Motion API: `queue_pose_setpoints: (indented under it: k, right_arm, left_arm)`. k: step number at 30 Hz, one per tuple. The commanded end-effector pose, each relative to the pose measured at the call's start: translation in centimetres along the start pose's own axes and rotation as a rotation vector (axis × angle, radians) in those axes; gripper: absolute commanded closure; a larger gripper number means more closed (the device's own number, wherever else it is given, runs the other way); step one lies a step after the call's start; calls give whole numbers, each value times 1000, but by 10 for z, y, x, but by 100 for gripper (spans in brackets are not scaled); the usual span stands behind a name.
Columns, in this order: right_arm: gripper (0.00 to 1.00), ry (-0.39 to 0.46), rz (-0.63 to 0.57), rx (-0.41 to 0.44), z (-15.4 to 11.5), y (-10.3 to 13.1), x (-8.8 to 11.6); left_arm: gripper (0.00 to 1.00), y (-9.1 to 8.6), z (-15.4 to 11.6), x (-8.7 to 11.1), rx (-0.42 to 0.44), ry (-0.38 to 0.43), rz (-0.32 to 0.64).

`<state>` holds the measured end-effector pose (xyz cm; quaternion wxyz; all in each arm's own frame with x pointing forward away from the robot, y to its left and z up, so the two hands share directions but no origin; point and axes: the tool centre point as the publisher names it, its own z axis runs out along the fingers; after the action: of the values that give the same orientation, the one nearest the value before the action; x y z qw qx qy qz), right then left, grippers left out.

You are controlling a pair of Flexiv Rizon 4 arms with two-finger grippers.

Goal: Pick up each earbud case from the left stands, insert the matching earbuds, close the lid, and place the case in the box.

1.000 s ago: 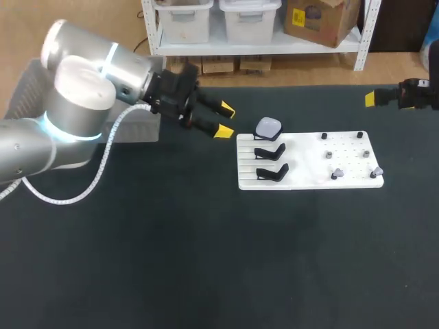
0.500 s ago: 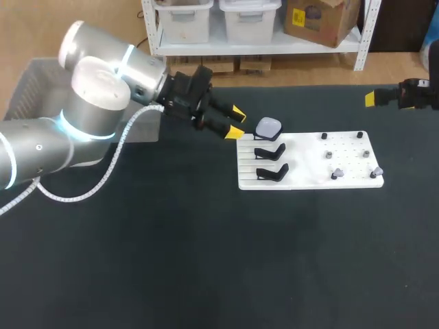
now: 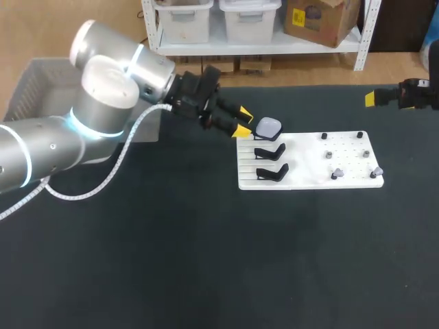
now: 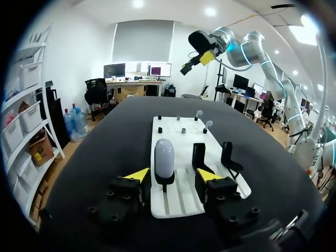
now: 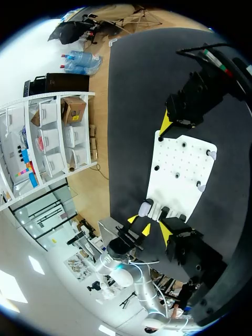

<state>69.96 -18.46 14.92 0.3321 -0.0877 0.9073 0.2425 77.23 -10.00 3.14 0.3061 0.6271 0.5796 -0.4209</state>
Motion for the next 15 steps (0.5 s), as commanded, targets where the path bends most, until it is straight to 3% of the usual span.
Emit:
queue_pose_setpoints:
  k: [1,15]
  right_arm:
    - [0,1,0,1,0,0,0]
    - [0,1,0,1,0,0,0]
  left_arm:
    - [49,7,5,-1,17,-1,2]
    - [51,5,18,0,33,-7,5]
